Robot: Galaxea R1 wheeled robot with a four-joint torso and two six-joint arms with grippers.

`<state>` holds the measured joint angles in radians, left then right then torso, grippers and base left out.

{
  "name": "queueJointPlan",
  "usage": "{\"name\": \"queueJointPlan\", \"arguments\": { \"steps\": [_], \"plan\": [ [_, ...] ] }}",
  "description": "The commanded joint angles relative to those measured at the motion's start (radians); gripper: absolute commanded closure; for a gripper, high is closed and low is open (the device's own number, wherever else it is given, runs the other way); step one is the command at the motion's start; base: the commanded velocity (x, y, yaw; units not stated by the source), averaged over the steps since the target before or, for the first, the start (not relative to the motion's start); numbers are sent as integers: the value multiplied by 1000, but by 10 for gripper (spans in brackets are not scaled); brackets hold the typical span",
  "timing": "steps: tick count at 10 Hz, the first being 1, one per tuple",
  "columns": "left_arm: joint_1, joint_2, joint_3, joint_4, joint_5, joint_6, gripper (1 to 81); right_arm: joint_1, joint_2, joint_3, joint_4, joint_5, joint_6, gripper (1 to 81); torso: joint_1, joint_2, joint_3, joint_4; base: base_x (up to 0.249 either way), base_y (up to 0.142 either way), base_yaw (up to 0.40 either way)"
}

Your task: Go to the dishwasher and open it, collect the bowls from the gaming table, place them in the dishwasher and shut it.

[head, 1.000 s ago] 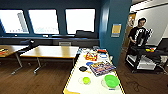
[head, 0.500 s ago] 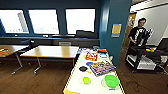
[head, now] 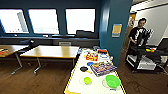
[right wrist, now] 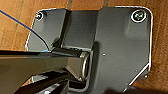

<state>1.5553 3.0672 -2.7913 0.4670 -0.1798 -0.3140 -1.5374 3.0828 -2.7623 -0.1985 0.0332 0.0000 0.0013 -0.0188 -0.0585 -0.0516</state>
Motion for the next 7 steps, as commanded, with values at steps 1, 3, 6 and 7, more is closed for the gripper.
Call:
{"name": "queueJointPlan", "arguments": {
  "steps": [1, 3, 6, 7],
  "plan": [
    [-36, -10, -4, 4, 40, 4, 10, 44, 13, 9, -10, -45, -2, 10, 0, 0, 0, 0, 0, 68, 0],
    [-36, -8, -4, 5, 40, 3, 10, 44, 13, 9, -10, -45, -3, 10, 0, 0, 0, 0, 0, 0, 0],
    [-37, -7, -4, 9, 40, 4, 10, 44, 13, 7, -10, -45, -3, 10, 0, 0, 0, 0, 0, 0, 0],
    [-37, -7, -4, 9, 40, 4, 10, 44, 13, 7, -10, -45, -2, 10, 0, 0, 0, 0, 0, 0, 0]
  ]
}}
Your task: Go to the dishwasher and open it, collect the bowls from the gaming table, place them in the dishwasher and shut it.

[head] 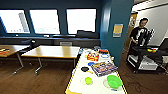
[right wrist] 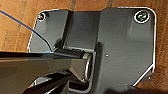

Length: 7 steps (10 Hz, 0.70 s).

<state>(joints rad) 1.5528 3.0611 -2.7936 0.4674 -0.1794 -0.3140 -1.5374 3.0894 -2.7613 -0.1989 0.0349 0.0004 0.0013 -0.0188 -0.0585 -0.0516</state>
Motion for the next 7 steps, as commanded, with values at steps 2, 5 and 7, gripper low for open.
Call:
{"name": "queueJointPlan", "arguments": {
  "steps": [2, 5, 7],
  "plan": [
    [-33, -1, -1, 8, 40, 4, 10, 44, 7, 6, -10, -47, -3, 10, 0, 0, 0, 0, 0, 0, 0],
    [-35, -2, -1, 8, 40, 4, 10, 42, 7, 6, -10, -47, -2, 10, -1, -1, 0, 0, 96, 0, 0],
    [-35, -2, -1, 8, 40, 4, 10, 42, 8, 10, -8, -49, -2, 10, 0, 0, 0, 0, 113, 0, 0]
  ]
}}
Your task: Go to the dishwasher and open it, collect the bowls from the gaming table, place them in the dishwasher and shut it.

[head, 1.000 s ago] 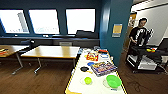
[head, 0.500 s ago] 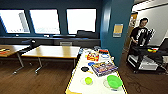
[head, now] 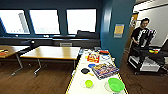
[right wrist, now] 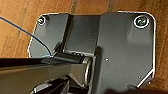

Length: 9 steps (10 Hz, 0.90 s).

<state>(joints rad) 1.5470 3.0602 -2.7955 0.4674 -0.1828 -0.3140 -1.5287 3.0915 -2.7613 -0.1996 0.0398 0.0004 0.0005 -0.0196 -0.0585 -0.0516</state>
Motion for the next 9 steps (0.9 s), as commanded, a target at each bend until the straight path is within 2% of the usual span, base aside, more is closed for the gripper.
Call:
{"name": "queueJointPlan", "arguments": {
  "steps": [1, 6, 9],
  "plan": [
    [-29, -1, 1, 8, 43, 4, 10, 34, 6, 10, -6, -54, 0, 10, 0, 0, 0, 0, 114, 0, 0],
    [-29, -1, 1, 10, 42, 4, 10, 34, -8, 5, -4, -61, 3, 10, 0, 0, 0, 0, 114, 0, 0],
    [-28, -1, 1, 7, 42, 4, 10, 26, -43, 34, 5, -46, 4, 10, 1, 1, 0, 0, 27, 0, 0]
  ]
}}
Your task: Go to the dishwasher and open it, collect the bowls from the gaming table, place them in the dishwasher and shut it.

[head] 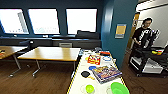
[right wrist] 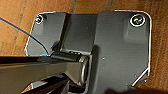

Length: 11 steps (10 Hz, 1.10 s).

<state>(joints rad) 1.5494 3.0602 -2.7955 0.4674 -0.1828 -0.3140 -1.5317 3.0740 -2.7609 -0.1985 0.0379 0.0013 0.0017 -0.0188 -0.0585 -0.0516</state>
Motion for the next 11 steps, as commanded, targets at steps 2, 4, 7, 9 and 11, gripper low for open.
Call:
{"name": "queueJointPlan", "arguments": {
  "steps": [2, 4, 7, 9, 11],
  "plan": [
    [-30, -3, 2, 8, 37, 4, 10, 17, -122, 179, 5, -23, 3, 10, 0, 0, 0, 0, 0, 0, 0],
    [-31, -3, 1, 10, 36, 4, 10, 17, -277, 382, 5, 16, 8, 10, 0, 0, 0, 0, 0, 0, 0],
    [-33, 3, 1, 10, 34, 6, 10, 34, -551, 695, 14, 82, 65, 10, 0, 0, 0, 0, 0, 0, 0],
    [-33, 5, 2, 10, 34, 4, 10, 40, -706, 840, 13, 114, 109, 10, 0, 0, 0, 0, 0, 0, 0],
    [-36, 5, 2, 10, 34, 4, 10, 69, -844, 973, 14, 154, 135, 10, 0, 0, 0, 0, 0, 0, 0]
  ]
}}
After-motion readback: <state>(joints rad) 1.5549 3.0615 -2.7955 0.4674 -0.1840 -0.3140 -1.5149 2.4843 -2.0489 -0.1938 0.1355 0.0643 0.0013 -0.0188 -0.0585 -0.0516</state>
